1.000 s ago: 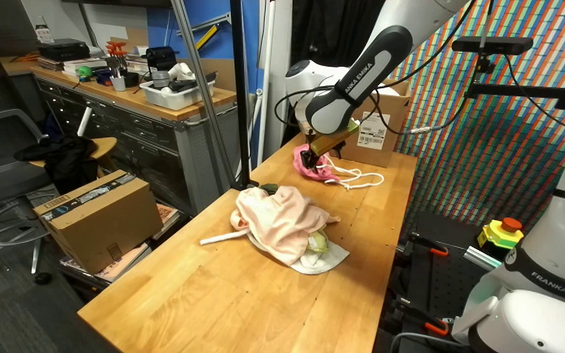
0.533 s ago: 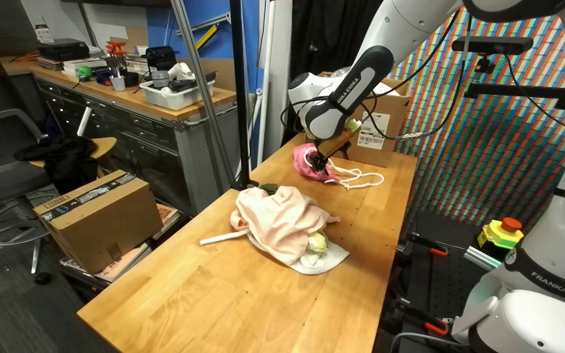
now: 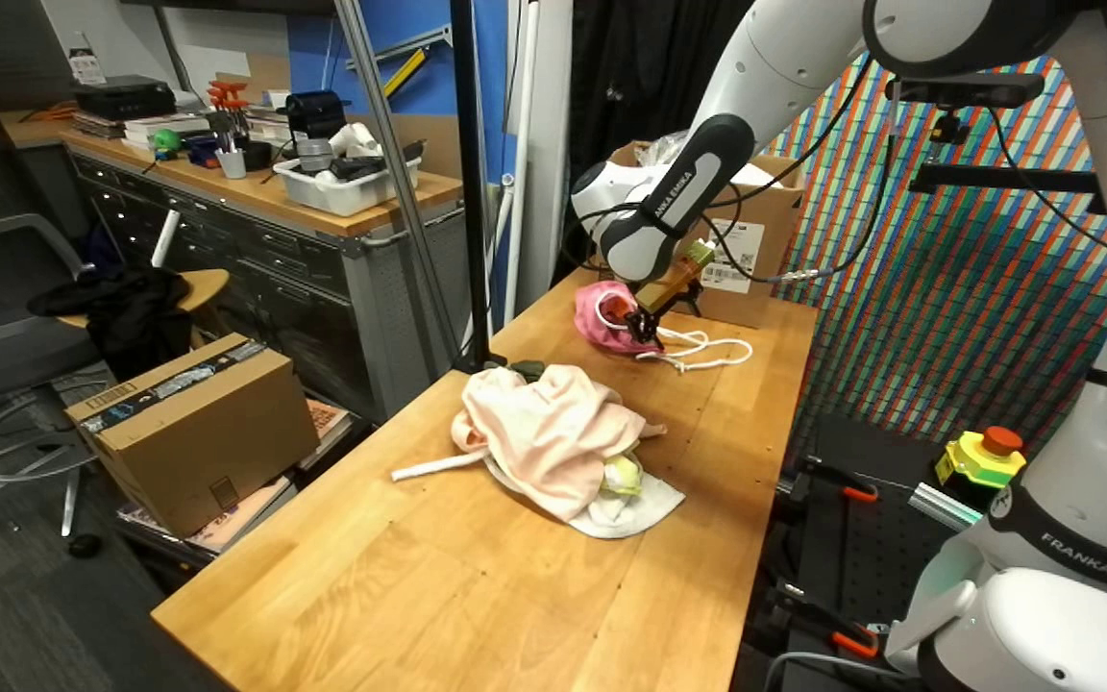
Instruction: Separate the pile of clothes on the table
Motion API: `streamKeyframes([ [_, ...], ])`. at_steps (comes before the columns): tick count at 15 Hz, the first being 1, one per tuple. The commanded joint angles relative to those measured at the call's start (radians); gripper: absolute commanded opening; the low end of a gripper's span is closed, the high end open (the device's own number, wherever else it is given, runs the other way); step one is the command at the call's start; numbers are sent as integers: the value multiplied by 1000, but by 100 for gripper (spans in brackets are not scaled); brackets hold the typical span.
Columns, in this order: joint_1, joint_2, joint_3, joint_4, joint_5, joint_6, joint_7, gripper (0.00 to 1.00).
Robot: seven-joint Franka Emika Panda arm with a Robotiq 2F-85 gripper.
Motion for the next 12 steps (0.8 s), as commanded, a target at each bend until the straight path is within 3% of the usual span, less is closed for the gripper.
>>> streamKeyframes([
  [1, -10, 51, -5, 77, 20, -51, -48, 100],
  [12, -81, 171, -11, 229, 35, -53, -167, 100],
])
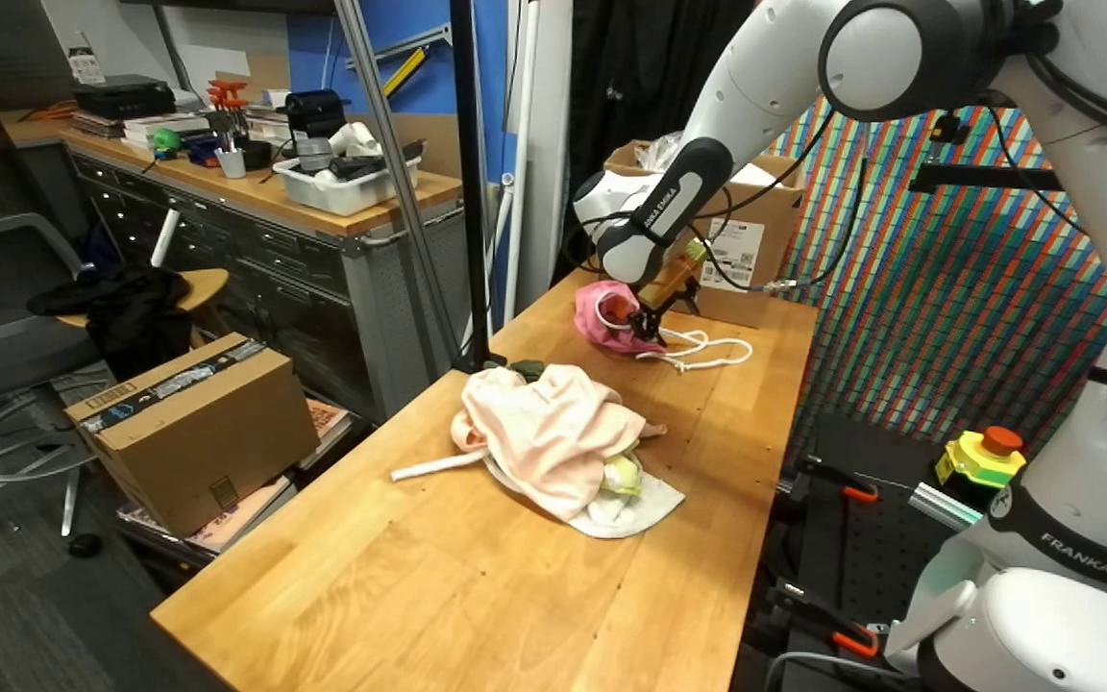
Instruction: Separate the pile of clothes on the table
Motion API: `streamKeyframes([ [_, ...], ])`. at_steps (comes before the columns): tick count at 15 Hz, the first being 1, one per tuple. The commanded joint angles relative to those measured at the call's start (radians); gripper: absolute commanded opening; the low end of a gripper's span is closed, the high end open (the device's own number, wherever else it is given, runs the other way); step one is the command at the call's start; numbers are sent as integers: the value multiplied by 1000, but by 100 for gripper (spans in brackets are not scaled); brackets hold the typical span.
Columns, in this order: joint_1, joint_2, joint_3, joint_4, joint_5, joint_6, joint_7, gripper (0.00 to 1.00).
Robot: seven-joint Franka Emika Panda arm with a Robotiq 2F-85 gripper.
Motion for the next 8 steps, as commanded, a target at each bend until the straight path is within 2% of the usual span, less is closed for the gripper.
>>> streamKeyframes([
  [1, -19, 55, -11, 93, 26, -27, -53, 100],
  [8, -46, 123, -6, 183, 47, -43, -97, 100],
])
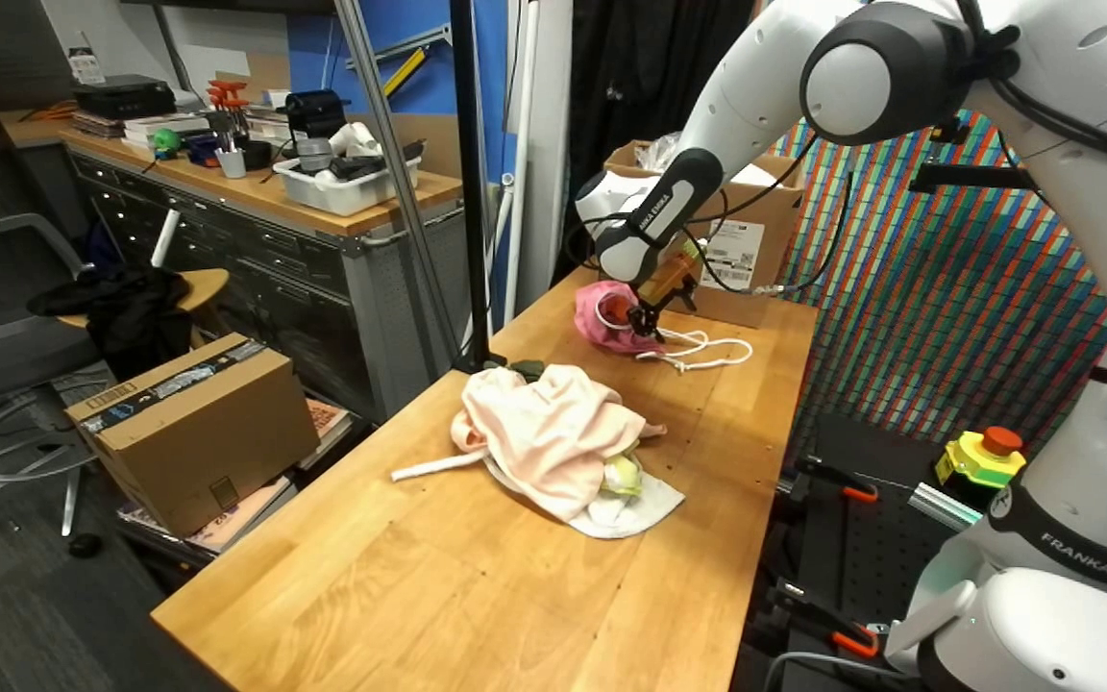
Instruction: Separate the pile of clothes on the table
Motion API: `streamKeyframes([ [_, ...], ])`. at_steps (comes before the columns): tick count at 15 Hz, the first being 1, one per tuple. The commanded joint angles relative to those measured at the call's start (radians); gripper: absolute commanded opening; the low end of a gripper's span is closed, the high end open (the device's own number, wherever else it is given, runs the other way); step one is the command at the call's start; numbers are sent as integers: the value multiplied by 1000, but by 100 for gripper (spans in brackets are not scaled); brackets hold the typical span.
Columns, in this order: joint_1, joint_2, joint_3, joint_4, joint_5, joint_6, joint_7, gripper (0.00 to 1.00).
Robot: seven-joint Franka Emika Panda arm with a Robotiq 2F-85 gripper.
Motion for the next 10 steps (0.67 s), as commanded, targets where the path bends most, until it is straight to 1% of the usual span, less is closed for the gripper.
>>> streamKeyframes([
  [1, -6, 61, -6, 92, 33, -42, -50, 100],
  [6, -10, 104, -13, 149, 41, -62, -61, 100],
  [8, -18, 110, -22, 140, 34, -43, -59, 100],
  [9, -21, 114, -26, 142, 34, -43, -58, 98],
  [10, -24, 116, -30, 142, 34, -42, -58, 82],
])
